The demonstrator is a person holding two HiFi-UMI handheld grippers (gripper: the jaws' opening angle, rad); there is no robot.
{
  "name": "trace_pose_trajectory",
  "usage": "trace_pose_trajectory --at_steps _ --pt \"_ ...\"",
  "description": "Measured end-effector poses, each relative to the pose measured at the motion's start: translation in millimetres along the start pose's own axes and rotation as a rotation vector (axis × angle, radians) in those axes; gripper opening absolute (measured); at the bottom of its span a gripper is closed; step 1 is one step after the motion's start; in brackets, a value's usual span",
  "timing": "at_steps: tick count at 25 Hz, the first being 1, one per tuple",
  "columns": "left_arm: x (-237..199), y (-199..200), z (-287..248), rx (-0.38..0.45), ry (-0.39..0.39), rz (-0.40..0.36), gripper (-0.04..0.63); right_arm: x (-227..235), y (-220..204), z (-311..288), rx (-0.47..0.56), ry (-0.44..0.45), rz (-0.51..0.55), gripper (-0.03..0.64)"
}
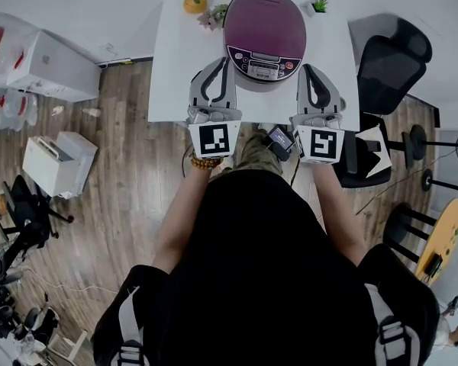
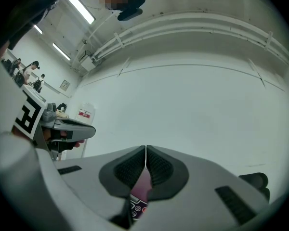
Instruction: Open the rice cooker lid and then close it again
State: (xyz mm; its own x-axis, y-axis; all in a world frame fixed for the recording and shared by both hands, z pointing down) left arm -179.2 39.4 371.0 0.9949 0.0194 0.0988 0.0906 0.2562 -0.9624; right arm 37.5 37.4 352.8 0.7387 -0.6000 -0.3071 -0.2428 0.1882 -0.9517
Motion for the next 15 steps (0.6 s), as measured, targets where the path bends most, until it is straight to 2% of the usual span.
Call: trace_pose_trajectory --at_steps 7,15 --pt "-5.3 0.7 3.8 0.004 0.030 0.031 0.025 -3.5 1.4 -3.7 -0.001 0.028 -0.003 0.029" --pt "-5.8 -4.7 5.5 -0.020 0.031 0.029 0.025 -5.5 -2.3 -4.2 -0.013 0.044 -0.011 0.029"
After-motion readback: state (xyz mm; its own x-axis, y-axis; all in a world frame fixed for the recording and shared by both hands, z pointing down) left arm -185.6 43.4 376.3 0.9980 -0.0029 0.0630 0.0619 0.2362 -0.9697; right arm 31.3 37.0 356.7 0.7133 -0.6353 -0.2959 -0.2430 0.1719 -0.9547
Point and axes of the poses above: the fingertips, and each gripper's own axes: z backward along the fingers, x to its right, y out of its top, the point moved 9 cm from there along z, backward along the fingers, and after that the axes turned 15 degrees about y, right-handed, at the moved point
